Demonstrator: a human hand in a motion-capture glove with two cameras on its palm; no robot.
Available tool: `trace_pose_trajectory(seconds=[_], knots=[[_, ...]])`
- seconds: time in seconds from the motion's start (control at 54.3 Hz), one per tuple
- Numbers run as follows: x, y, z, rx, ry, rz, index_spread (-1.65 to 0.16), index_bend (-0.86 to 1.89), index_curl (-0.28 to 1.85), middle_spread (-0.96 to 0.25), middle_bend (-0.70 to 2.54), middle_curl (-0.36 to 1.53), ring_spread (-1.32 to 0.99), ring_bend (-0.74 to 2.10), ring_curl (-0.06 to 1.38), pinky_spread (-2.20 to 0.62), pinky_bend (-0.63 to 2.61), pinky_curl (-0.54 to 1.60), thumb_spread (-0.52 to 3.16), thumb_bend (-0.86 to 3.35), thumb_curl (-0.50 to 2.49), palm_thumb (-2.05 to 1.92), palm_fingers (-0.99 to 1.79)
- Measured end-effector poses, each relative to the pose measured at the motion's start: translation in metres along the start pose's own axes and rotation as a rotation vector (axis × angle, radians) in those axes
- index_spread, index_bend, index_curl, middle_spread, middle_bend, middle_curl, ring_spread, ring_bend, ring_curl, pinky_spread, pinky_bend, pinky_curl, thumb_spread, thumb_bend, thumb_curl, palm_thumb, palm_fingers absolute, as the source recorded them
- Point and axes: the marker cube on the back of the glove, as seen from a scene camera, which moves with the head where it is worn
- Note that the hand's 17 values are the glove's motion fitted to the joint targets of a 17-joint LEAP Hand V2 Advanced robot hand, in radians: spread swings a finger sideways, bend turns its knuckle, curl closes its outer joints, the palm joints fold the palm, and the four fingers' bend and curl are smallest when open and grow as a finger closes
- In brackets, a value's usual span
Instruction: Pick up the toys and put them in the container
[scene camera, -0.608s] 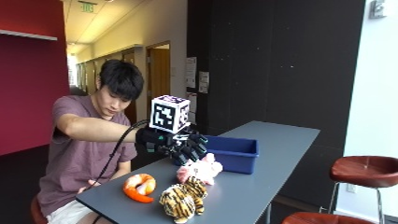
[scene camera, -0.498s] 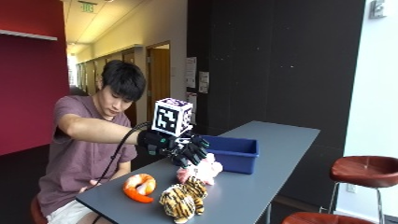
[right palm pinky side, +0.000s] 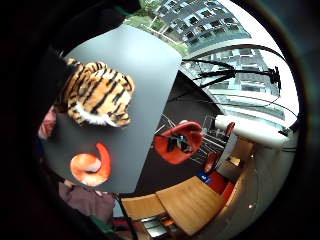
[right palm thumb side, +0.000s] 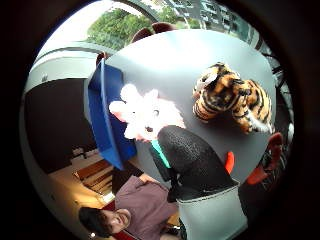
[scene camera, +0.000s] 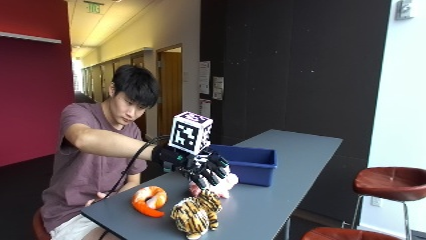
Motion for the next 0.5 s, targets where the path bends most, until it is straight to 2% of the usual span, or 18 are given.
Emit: trace_pose_trajectory(seconds=[0.498], knots=[[0.008, -0.022, 0.033, -0.01, 0.003, 0.016, -0.2, 0.02, 0.05, 0.01, 0.17, 0.28, -0.05, 0.51, 0.24, 0.0, 0.83, 0.33, 1.21, -0.03, 0.23, -0.04, -0.27]])
